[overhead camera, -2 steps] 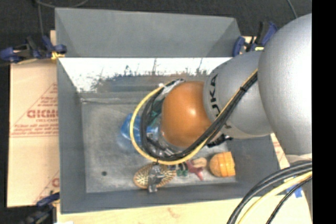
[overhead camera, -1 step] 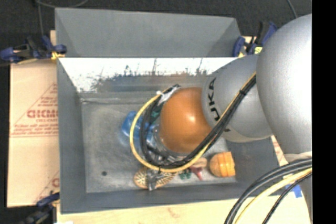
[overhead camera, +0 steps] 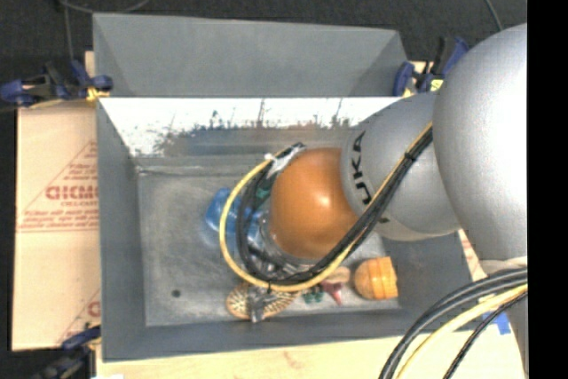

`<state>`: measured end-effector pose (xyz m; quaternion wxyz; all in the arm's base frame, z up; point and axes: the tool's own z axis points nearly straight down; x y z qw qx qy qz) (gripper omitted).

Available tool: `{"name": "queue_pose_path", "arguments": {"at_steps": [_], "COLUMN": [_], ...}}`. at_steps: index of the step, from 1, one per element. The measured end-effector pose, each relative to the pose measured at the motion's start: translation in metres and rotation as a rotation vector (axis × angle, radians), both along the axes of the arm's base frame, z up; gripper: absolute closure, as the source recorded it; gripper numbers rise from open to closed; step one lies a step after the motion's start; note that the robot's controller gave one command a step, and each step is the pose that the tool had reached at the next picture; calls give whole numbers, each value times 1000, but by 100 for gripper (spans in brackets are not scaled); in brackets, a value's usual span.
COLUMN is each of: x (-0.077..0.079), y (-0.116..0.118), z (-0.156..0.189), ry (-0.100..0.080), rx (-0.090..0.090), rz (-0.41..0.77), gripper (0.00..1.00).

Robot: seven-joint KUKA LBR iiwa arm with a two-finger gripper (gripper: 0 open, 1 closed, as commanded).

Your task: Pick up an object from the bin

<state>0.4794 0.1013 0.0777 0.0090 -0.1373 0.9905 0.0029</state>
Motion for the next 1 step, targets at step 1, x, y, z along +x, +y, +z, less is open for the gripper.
{"name": "queue_pose_path", "arguments": {"at_steps": [1], "x": [13], "y": [10], "z": [194], "ry": [5], "rx": [-8], "rz": [112], "gripper": [100]}}
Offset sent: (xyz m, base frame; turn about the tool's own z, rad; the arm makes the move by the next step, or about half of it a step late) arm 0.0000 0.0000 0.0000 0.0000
